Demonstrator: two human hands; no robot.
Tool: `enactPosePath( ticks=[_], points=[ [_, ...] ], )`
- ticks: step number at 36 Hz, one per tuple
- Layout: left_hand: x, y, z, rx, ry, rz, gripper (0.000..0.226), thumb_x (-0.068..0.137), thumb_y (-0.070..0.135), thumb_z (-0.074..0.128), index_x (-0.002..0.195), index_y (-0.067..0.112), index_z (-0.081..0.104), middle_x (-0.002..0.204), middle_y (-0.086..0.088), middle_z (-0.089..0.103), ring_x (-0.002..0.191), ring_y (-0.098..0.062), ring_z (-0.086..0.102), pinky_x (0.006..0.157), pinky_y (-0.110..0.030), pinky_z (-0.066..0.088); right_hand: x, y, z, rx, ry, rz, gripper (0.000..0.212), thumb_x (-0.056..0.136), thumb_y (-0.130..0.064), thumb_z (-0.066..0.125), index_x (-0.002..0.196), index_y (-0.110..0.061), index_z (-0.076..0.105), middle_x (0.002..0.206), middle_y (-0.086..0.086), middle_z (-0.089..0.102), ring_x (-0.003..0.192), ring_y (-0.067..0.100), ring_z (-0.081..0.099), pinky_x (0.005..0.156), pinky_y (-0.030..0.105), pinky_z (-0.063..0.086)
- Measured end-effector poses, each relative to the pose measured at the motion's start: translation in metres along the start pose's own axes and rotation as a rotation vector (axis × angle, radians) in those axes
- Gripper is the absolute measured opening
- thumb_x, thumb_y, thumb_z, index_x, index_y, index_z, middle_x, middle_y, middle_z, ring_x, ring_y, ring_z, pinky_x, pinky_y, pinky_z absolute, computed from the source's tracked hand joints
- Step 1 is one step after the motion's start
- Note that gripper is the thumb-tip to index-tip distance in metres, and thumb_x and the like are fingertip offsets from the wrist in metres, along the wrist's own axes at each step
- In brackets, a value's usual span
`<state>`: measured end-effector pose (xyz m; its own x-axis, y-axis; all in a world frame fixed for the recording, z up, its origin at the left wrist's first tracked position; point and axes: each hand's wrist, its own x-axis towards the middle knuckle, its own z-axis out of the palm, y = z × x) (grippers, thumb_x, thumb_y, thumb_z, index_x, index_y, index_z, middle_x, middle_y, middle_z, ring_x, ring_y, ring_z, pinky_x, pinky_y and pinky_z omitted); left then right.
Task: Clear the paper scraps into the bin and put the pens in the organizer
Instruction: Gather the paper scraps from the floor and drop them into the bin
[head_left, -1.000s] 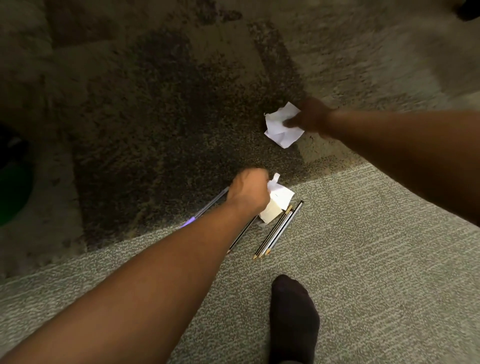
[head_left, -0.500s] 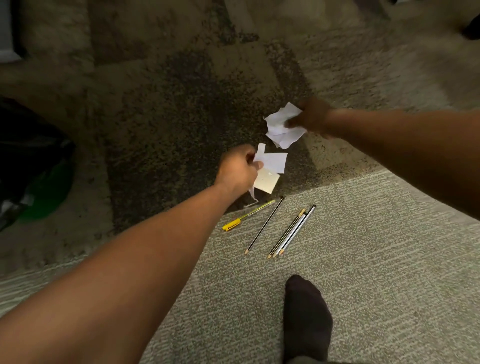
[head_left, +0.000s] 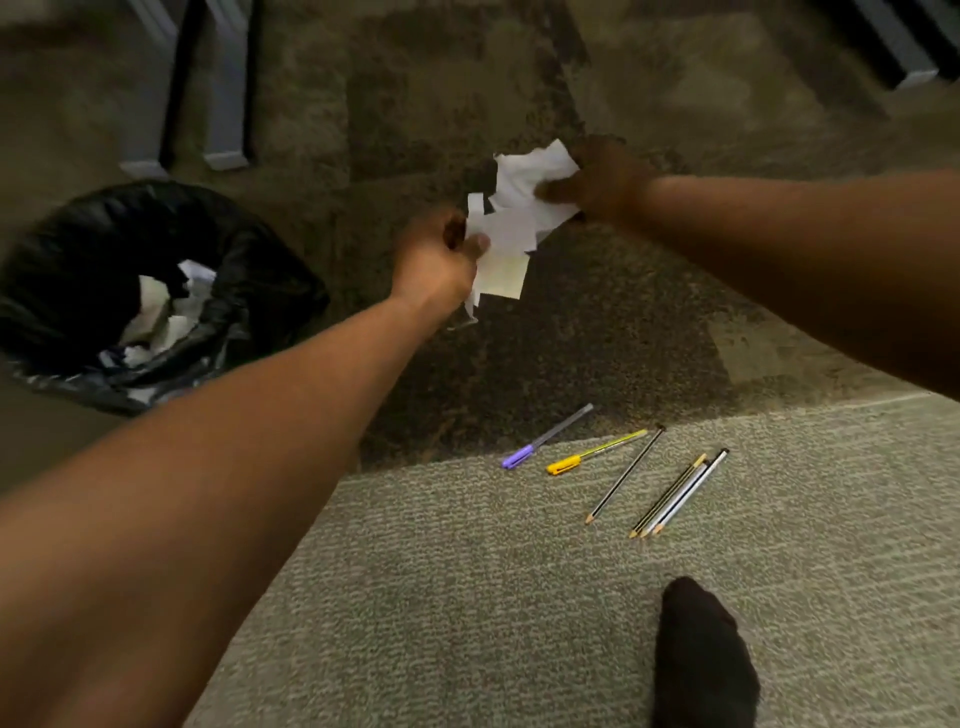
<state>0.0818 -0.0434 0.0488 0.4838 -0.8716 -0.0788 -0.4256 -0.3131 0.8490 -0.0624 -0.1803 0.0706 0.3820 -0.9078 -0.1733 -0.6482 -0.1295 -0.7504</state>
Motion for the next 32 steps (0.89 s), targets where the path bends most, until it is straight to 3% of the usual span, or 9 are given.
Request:
enactPosePath(
  ticks=[3, 6, 14, 18, 23, 26, 28, 30, 32],
  points=[
    [0.004, -0.002, -0.036, -0.038, 0.091, 0.008, 0.021, 0.094, 0.026, 0.062, 0.114, 0.020, 0.060, 0.114, 0.004, 0.063, 0.106, -0.013, 0.060, 0.092, -0.030, 0.051, 0.003, -0.032, 0.015, 0.027, 0.003, -0.111, 0.053, 0.089, -0.031, 0.068, 0.134, -0.013, 0.047, 0.136, 0.009, 0.053, 0.121, 0.024, 0.055, 0.096, 0.038, 0.053],
    [0.003, -0.006, -0.072, -0.060, 0.192, 0.045, 0.009, 0.093, 0.026, 0.064, 0.101, 0.023, 0.060, 0.099, 0.012, 0.062, 0.099, -0.009, 0.062, 0.082, -0.023, 0.053, 0.004, -0.063, 0.028, 0.051, -0.016, -0.199, 0.049, 0.092, -0.029, 0.064, 0.134, -0.011, 0.048, 0.135, 0.010, 0.054, 0.122, 0.025, 0.055, 0.098, 0.038, 0.052],
    [0.000, -0.024, -0.167, 0.009, 0.504, 0.076, 0.016, 0.089, 0.028, 0.068, 0.100, 0.017, 0.065, 0.090, 0.008, 0.066, 0.086, -0.008, 0.062, 0.081, -0.026, 0.053, 0.005, -0.146, 0.079, 0.112, -0.045, -0.301, 0.053, 0.093, -0.036, 0.060, 0.140, -0.017, 0.044, 0.141, 0.003, 0.051, 0.120, 0.016, 0.054, 0.079, 0.019, 0.055],
    [-0.005, -0.040, -0.206, 0.057, 0.653, 0.071, 0.016, 0.089, 0.025, 0.067, 0.083, 0.020, 0.053, 0.071, 0.015, 0.050, 0.067, -0.002, 0.047, 0.065, -0.017, 0.039, 0.003, -0.184, 0.115, 0.141, -0.076, -0.317, 0.054, 0.095, -0.033, 0.059, 0.142, -0.014, 0.040, 0.144, 0.004, 0.046, 0.129, 0.019, 0.047, 0.101, 0.021, 0.043],
    [-0.016, -0.065, -0.242, 0.121, 0.782, 0.048, 0.019, 0.089, 0.024, 0.066, 0.081, 0.017, 0.050, 0.071, 0.011, 0.049, 0.065, -0.005, 0.043, 0.058, -0.012, 0.037, -0.009, -0.222, 0.158, 0.254, -0.170, -0.245, 0.056, 0.092, -0.023, 0.064, 0.141, -0.014, 0.039, 0.142, 0.008, 0.046, 0.125, 0.024, 0.050, 0.095, 0.037, 0.053],
    [-0.023, -0.081, -0.256, 0.147, 0.819, -0.003, 0.018, 0.088, 0.025, 0.067, 0.081, 0.018, 0.052, 0.071, 0.014, 0.050, 0.062, 0.000, 0.043, 0.056, -0.010, 0.037, -0.018, -0.238, 0.181, 0.309, -0.242, -0.207, 0.054, 0.092, -0.017, 0.064, 0.140, -0.015, 0.040, 0.138, 0.009, 0.047, 0.116, 0.025, 0.054, 0.087, 0.039, 0.056],
    [-0.027, -0.093, -0.261, 0.157, 0.806, -0.055, 0.015, 0.087, 0.026, 0.069, 0.084, 0.019, 0.056, 0.075, 0.012, 0.056, 0.066, -0.002, 0.049, 0.063, -0.017, 0.044, -0.022, -0.242, 0.194, 0.283, -0.335, -0.198, 0.053, 0.091, -0.020, 0.066, 0.139, -0.014, 0.042, 0.136, 0.009, 0.051, 0.114, 0.025, 0.057, 0.086, 0.038, 0.057],
    [-0.032, -0.102, -0.262, 0.174, 0.757, -0.109, 0.017, 0.083, 0.030, 0.072, 0.090, 0.020, 0.060, 0.081, 0.011, 0.060, 0.073, -0.007, 0.056, 0.067, -0.023, 0.048, -0.025, -0.241, 0.203, 0.227, -0.439, -0.211, 0.042, 0.089, -0.025, 0.069, 0.125, -0.014, 0.051, 0.126, 0.008, 0.058, 0.108, 0.024, 0.061, 0.085, 0.036, 0.058],
    [-0.036, -0.108, -0.261, 0.185, 0.712, -0.131, 0.023, 0.080, 0.032, 0.073, 0.096, 0.019, 0.063, 0.089, 0.007, 0.066, 0.083, -0.010, 0.061, 0.072, -0.024, 0.049, -0.026, -0.238, 0.208, 0.126, -0.437, -0.259, 0.032, 0.084, -0.032, 0.073, 0.105, -0.016, 0.056, 0.104, 0.005, 0.063, 0.094, 0.020, 0.064, 0.080, 0.034, 0.059]
  ],
)
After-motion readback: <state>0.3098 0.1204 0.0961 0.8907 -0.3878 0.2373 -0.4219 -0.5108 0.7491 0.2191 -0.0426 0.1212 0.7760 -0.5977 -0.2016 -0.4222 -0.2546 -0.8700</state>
